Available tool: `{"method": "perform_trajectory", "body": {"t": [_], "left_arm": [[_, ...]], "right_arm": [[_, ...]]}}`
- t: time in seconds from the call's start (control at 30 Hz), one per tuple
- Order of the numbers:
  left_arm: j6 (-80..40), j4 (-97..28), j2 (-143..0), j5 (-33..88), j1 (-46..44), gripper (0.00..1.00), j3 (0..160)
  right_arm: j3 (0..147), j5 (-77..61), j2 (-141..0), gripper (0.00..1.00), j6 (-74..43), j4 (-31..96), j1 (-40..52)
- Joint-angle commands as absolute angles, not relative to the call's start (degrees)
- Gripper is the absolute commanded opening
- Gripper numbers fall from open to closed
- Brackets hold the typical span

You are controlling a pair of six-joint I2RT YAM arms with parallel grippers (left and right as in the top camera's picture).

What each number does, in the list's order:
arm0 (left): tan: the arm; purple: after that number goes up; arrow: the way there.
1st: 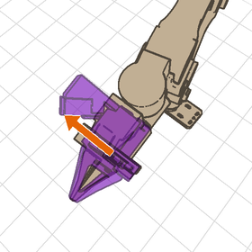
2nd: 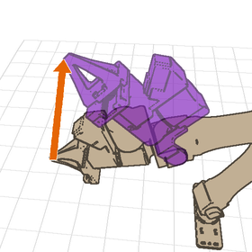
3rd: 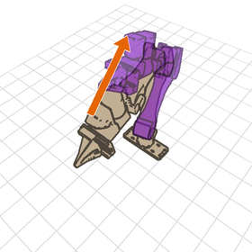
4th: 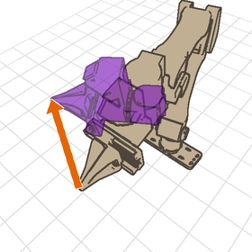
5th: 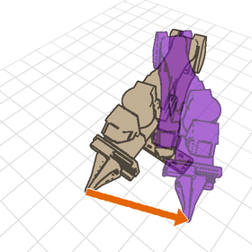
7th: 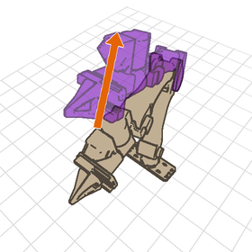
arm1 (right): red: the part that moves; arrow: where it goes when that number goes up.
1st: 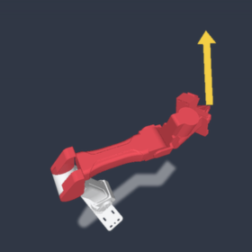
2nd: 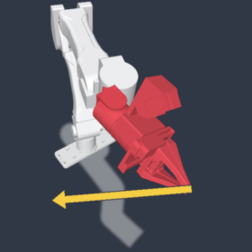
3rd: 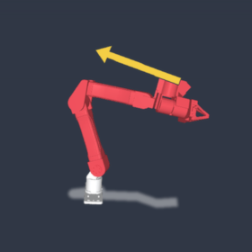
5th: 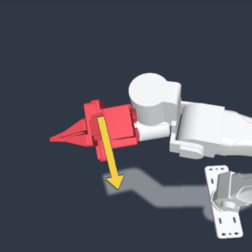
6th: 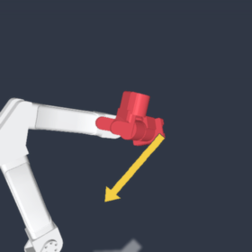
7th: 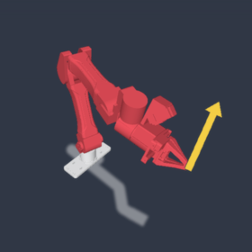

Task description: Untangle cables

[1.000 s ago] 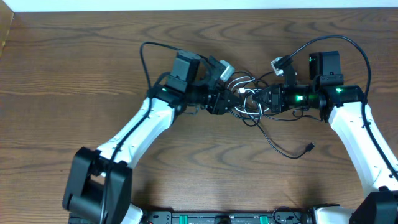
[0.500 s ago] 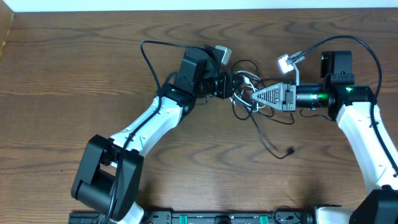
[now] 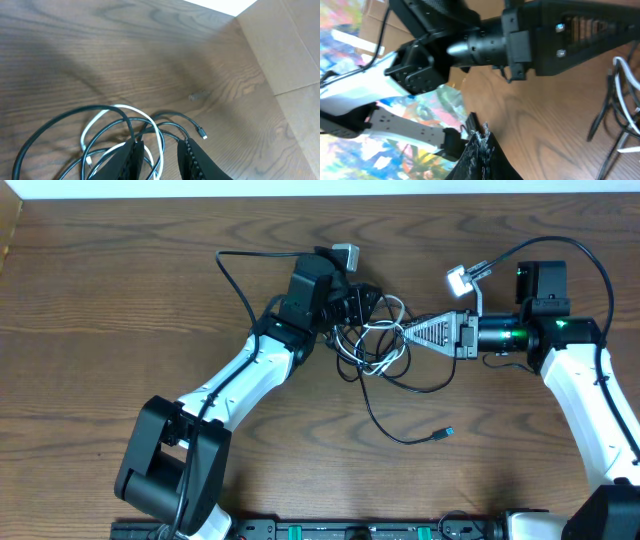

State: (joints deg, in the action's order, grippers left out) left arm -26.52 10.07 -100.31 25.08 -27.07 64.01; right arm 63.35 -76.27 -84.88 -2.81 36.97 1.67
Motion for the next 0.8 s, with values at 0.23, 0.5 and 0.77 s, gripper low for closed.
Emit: {"method": "perform_trajectory", "body": {"t": [0.23, 0.5, 0.77], "left_arm": [[-10.9, -8.8, -94.8, 23.5, -21.1, 0.41, 66.3], [3.8, -22.9, -98.2, 30.0, -20.6, 0.48, 64.1], [-3.1, -13.1, -108.7, 28.2, -21.9, 0.41, 63.9]], "right_arm": [[64.4, -47.7, -84.0, 0.27, -3.0, 40.9, 1.8], [64.4, -43.5, -84.0, 0.42, -2.5, 42.7, 1.8], [64.4, -43.4, -84.0, 0.45, -2.5, 43.1, 1.8]]}}
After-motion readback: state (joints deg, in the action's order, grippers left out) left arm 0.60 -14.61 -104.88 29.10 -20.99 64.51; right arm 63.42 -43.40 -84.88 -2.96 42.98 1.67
